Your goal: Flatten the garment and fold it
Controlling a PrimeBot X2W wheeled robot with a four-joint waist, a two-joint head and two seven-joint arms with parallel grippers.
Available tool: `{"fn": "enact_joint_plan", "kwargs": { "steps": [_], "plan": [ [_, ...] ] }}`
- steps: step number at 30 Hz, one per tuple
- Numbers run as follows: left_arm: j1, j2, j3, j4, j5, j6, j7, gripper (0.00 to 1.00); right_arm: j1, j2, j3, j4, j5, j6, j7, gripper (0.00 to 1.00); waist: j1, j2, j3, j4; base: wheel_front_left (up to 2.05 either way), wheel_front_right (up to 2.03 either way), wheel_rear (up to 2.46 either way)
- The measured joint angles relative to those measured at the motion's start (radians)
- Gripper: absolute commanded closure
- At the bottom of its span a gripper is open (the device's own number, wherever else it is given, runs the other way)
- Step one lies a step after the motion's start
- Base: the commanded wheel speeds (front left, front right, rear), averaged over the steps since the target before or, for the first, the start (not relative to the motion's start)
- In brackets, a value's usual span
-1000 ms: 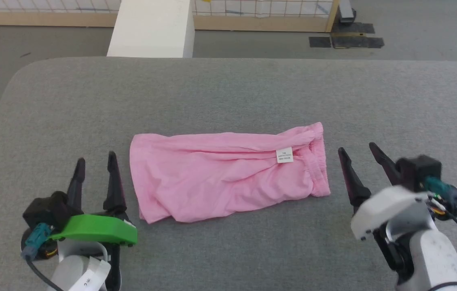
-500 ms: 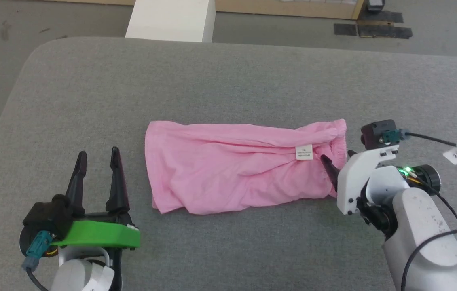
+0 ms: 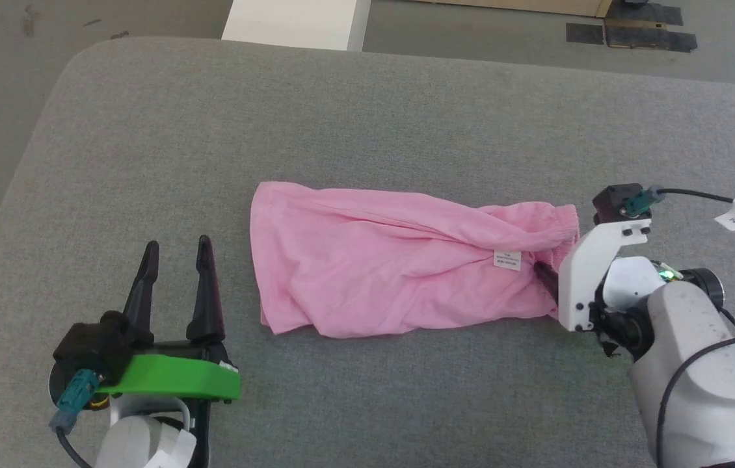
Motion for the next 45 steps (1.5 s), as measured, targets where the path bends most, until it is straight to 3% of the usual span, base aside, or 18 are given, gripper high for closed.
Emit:
{"fn": "enact_joint_plan", "kwargs": {
  "steps": [1,2,4,5,6,11,16,26,30,37,45],
  "plan": [
    [0.0,0.0,-0.001,0.001,0.0,0.0,0.0,0.0,-0.003,-0.003,0.005,0.005,0.022,0.0,0.005,0.01,0.0,0.0,0.0,0.002,0.0,0.0,0.0],
    [0.0,0.0,-0.002,0.002,0.0,0.0,0.0,0.0,-0.008,-0.008,0.011,0.012,0.047,0.0,0.009,0.5,0.0,0.0,0.001,0.003,0.0,0.0,0.0],
    [0.0,0.0,-0.003,0.004,0.0,0.0,0.0,0.0,-0.014,-0.014,0.022,0.022,0.068,0.0,0.008,0.78,0.0,0.0,0.0,0.003,0.0,0.0,0.0],
    [0.0,0.0,-0.003,0.007,0.001,0.001,0.0,0.0,-0.017,-0.015,0.026,0.027,0.07,0.0,0.006,0.97,0.0,0.0,-0.001,0.003,0.0,0.0,0.0],
    [0.0,0.0,-0.002,0.015,0.002,0.001,0.0,0.0,-0.018,-0.012,0.028,0.043,0.072,0.0,-0.012,1.0,0.0,0.0,-0.005,0.001,0.0,0.0,0.0],
    [0.001,0.0,0.004,0.024,0.006,0.001,0.0,0.0,-0.018,-0.001,-0.007,0.064,0.068,0.0,-0.05,1.0,0.0,0.0,-0.018,-0.008,0.0,0.0,0.0],
    [0.003,-0.001,0.009,0.027,0.008,0.001,0.0,0.0,-0.007,0.016,-0.097,0.058,-0.01,0.001,-0.071,1.0,0.0,0.0,-0.036,-0.02,0.0,0.0,0.0],
    [0.006,-0.001,0.012,0.031,0.012,0.0,0.0,0.0,0.073,-0.001,-0.372,-0.139,-0.286,0.0,-0.03,1.0,0.0,0.0,-0.054,-0.054,0.0,0.0,0.0],
    [0.006,-0.001,0.011,0.031,0.017,-0.001,0.0,0.0,0.091,-0.007,-0.407,-0.205,-0.331,0.0,0.009,1.0,0.0,0.0,-0.053,-0.061,0.0,0.0,0.0],
    [0.006,-0.001,0.002,0.044,0.017,-0.002,0.0,0.0,0.129,-0.005,-0.279,-0.381,-0.267,0.0,0.102,1.0,0.0,0.0,-0.066,-0.062,0.0,0.0,0.0],
    [0.006,-0.001,-0.004,0.052,0.017,-0.009,0.0,0.0,0.175,-0.002,0.008,-0.677,-0.089,0.0,0.251,1.0,0.0,0.0,-0.073,-0.052,0.0,0.0,0.0]
  ]
}}
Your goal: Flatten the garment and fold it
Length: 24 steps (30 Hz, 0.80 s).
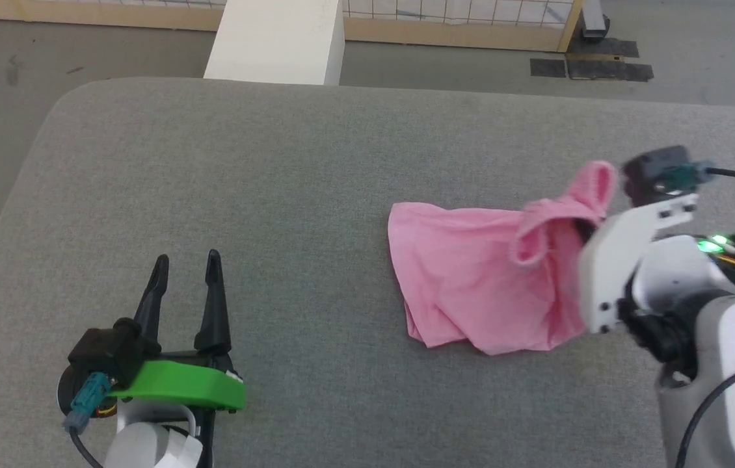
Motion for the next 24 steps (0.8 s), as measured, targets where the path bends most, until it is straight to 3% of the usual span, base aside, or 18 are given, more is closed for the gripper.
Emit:
{"fn": "enact_joint_plan", "kwargs": {
  "steps": [3,7,14,24],
  "plan": [
    [-0.001,0.0,-0.007,-0.001,0.0,-0.001,0.0,0.0,-0.01,0.001,0.096,-0.036,0.036,0.0,0.022,1.0,0.0,0.0,0.009,0.008,0.0,0.0,0.0],
    [-0.005,0.0,-0.019,-0.001,0.0,-0.002,0.0,0.0,-0.058,0.002,0.211,0.006,0.044,0.0,0.03,1.0,0.0,0.0,0.026,0.026,0.0,0.0,0.0],
    [-0.021,0.0,-0.036,-0.004,-0.001,-0.001,0.0,0.0,-0.147,0.004,0.348,0.234,0.034,0.0,-0.003,1.0,0.0,0.0,0.066,0.063,0.0,0.0,0.0],
    [-0.05,0.0,-0.064,-0.005,-0.01,0.008,0.0,0.0,-0.254,0.005,0.407,0.524,0.04,0.0,-0.059,1.0,0.0,0.0,0.123,0.11,0.0,0.0,0.0]
  ]
}}
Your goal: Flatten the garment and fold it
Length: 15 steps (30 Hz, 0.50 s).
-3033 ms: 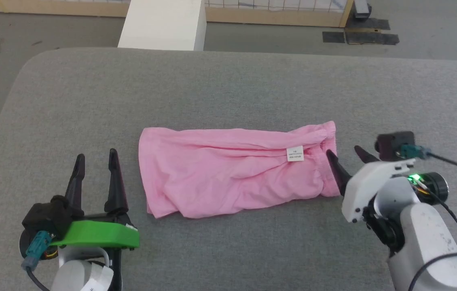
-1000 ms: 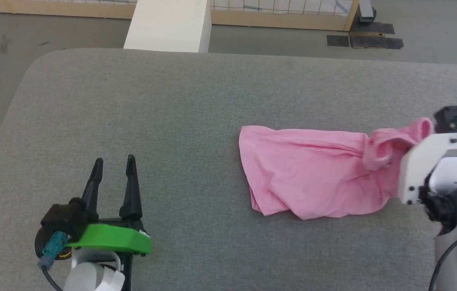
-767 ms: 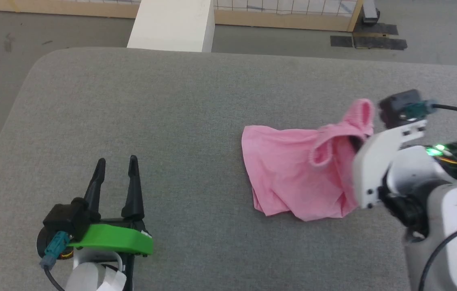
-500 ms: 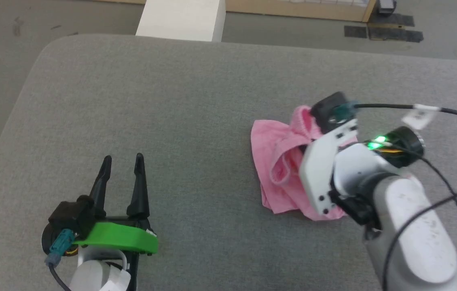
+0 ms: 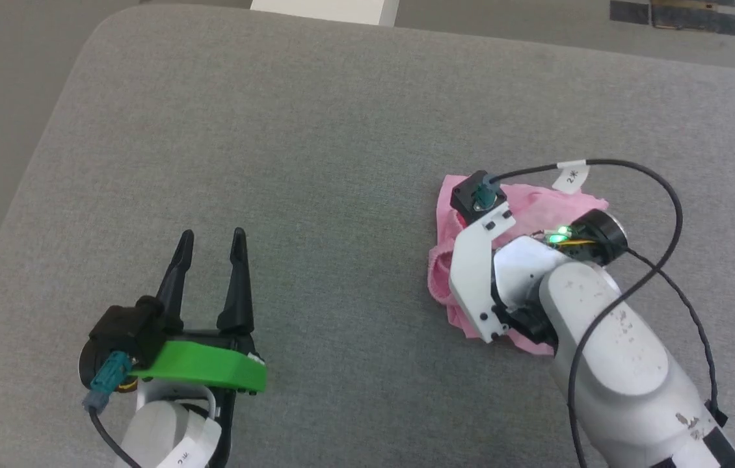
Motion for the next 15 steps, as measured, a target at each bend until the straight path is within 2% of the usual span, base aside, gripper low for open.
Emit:
{"fn": "enact_joint_plan", "kwargs": {
  "steps": [2,3,5,10,15],
  "plan": [
    [-0.002,0.0,-0.003,0.001,0.0,0.001,0.0,0.0,-0.015,0.0,0.001,0.026,0.015,0.0,-0.009,1.0,0.0,0.0,0.005,0.006,0.0,0.0,0.0],
    [-0.002,0.0,-0.003,0.001,0.0,0.001,0.0,0.0,-0.02,-0.001,0.003,0.035,0.026,0.0,-0.018,0.9,0.0,0.0,0.006,0.008,0.0,0.0,0.0],
    [-0.002,0.0,-0.001,0.002,0.0,0.004,0.0,0.0,-0.02,-0.004,0.015,0.044,0.064,0.0,-0.041,0.0,0.0,0.0,0.003,0.007,0.0,0.0,0.0],
    [0.001,0.0,0.014,0.01,0.0,0.007,0.0,0.0,-0.007,-0.001,0.031,0.029,0.146,0.0,-0.125,0.0,0.0,0.0,-0.022,-0.008,0.0,0.0,0.0],
    [0.018,0.0,0.029,0.018,0.001,0.007,0.0,0.0,0.026,0.0,-0.028,-0.077,0.172,0.0,-0.306,0.0,0.0,0.0,-0.066,-0.035,0.0,0.0,0.0]
  ]
}}
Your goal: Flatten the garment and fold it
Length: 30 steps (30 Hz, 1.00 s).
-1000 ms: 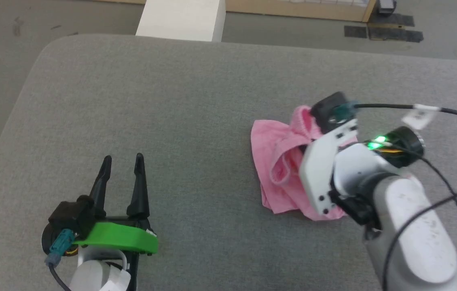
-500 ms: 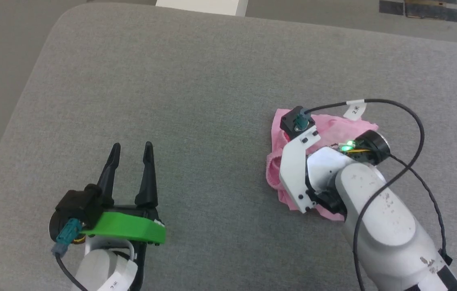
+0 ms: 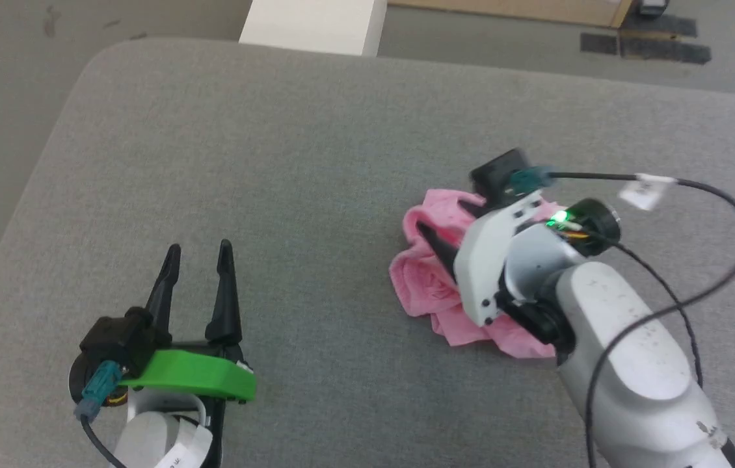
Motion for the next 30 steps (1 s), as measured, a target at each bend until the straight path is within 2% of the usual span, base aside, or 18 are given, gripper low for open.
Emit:
{"fn": "enact_joint_plan", "kwargs": {
  "steps": [10,19,24,30],
  "plan": [
    [0.049,0.0,0.026,0.014,0.002,0.0,0.0,0.0,0.189,0.0,-0.169,-0.191,-0.073,0.0,-0.353,0.0,0.0,0.0,-0.091,-0.074,0.0,0.0,0.0],
    [0.073,0.0,0.028,0.016,0.001,0.003,0.0,0.0,0.399,-0.001,-0.349,-0.235,-0.136,0.0,-0.626,0.0,0.0,0.0,-0.157,-0.146,0.0,0.0,0.0],
    [0.085,0.0,0.027,0.016,0.0,0.004,0.0,0.0,0.489,-0.001,-0.398,-0.239,-0.16,0.0,-0.707,0.0,-0.0001,0.0,-0.182,-0.177,0.0,0.0,0.0],
    [0.1,0.0,0.027,0.02,-0.001,0.004,0.0,0.0,0.557,-0.002,-0.419,-0.253,-0.163,0.0,-0.741,0.0,0.0,0.0,-0.2,-0.198,0.0,0.0,0.0]
  ]
}}
